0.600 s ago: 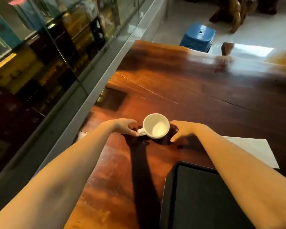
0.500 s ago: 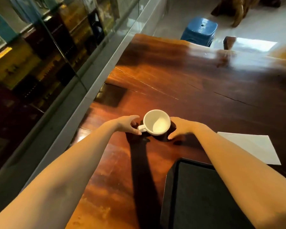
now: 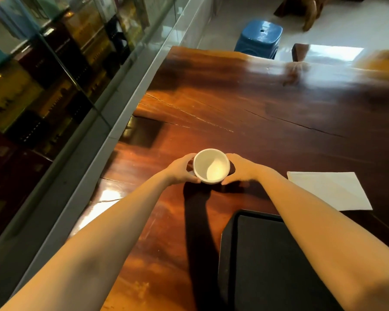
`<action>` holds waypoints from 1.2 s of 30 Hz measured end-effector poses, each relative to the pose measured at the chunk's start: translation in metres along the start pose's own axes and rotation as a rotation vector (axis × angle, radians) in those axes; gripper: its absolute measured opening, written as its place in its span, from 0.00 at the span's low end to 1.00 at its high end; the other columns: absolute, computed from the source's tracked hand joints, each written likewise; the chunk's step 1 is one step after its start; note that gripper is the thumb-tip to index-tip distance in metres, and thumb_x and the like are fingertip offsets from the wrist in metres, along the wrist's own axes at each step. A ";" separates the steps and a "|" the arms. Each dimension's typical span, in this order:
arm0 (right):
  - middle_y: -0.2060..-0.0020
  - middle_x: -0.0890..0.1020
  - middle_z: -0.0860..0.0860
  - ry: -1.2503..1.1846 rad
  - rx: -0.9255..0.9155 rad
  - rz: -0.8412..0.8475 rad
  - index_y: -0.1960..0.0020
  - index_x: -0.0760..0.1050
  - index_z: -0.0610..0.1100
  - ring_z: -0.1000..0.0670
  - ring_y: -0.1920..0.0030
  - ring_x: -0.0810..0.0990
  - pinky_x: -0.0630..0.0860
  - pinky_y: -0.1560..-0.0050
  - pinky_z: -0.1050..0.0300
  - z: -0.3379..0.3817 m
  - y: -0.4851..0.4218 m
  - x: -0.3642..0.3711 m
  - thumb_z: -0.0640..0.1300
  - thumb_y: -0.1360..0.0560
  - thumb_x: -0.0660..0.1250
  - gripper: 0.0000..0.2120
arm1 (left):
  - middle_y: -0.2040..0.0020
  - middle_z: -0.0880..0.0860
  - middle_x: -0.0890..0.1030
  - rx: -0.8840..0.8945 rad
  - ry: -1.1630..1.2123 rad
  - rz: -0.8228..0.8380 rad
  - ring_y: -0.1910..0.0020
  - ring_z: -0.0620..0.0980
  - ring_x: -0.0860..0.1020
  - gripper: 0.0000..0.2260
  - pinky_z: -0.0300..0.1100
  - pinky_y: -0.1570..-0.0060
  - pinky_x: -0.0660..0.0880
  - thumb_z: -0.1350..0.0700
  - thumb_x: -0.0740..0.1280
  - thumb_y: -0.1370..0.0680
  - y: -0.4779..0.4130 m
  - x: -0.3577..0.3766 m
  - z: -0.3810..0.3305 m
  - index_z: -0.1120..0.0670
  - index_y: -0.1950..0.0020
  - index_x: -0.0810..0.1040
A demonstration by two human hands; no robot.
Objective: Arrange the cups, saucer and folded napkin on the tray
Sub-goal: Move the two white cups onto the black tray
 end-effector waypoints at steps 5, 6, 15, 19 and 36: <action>0.40 0.72 0.60 -0.084 0.034 -0.036 0.35 0.65 0.53 0.62 0.42 0.71 0.64 0.37 0.57 -0.007 0.040 -0.020 0.36 0.34 0.75 0.33 | 0.33 0.52 0.72 0.048 -0.013 0.040 0.38 0.51 0.71 0.36 0.43 0.42 0.68 0.59 0.77 0.34 0.000 0.012 -0.040 0.52 0.29 0.65; 0.45 0.70 0.66 -0.099 0.049 -0.051 0.40 0.64 0.59 0.67 0.46 0.71 0.64 0.39 0.61 -0.009 0.051 -0.026 0.36 0.33 0.75 0.32 | 0.33 0.52 0.72 0.069 -0.031 0.041 0.39 0.50 0.71 0.36 0.43 0.42 0.68 0.58 0.78 0.34 -0.001 0.016 -0.051 0.52 0.30 0.65; 0.38 0.67 0.54 -0.274 0.092 -0.191 0.30 0.60 0.52 0.52 0.39 0.67 0.68 0.43 0.58 -0.044 0.165 -0.075 0.32 0.32 0.72 0.37 | 0.35 0.52 0.74 0.218 -0.058 0.015 0.43 0.47 0.71 0.36 0.42 0.45 0.69 0.56 0.78 0.34 0.003 0.084 -0.154 0.51 0.30 0.66; 0.44 0.70 0.61 -0.279 0.075 -0.202 0.37 0.62 0.59 0.57 0.44 0.71 0.71 0.54 0.66 -0.063 0.221 -0.089 0.32 0.32 0.71 0.34 | 0.36 0.52 0.74 0.256 -0.058 0.006 0.43 0.47 0.72 0.36 0.41 0.45 0.69 0.56 0.78 0.34 0.015 0.126 -0.193 0.52 0.30 0.66; 0.43 0.68 0.60 -0.360 0.143 -0.147 0.37 0.61 0.58 0.54 0.41 0.68 0.66 0.39 0.54 -0.176 0.349 -0.056 0.33 0.32 0.72 0.34 | 0.37 0.52 0.75 0.136 0.023 0.043 0.42 0.48 0.74 0.34 0.41 0.45 0.72 0.57 0.77 0.34 0.068 0.293 -0.228 0.51 0.31 0.67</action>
Point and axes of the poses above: each hand's wrist, its own y-axis away from the middle knuckle, its own x-axis out of the palm, z = x × y, the point moved 2 cm from there along -y, towards the middle knuckle
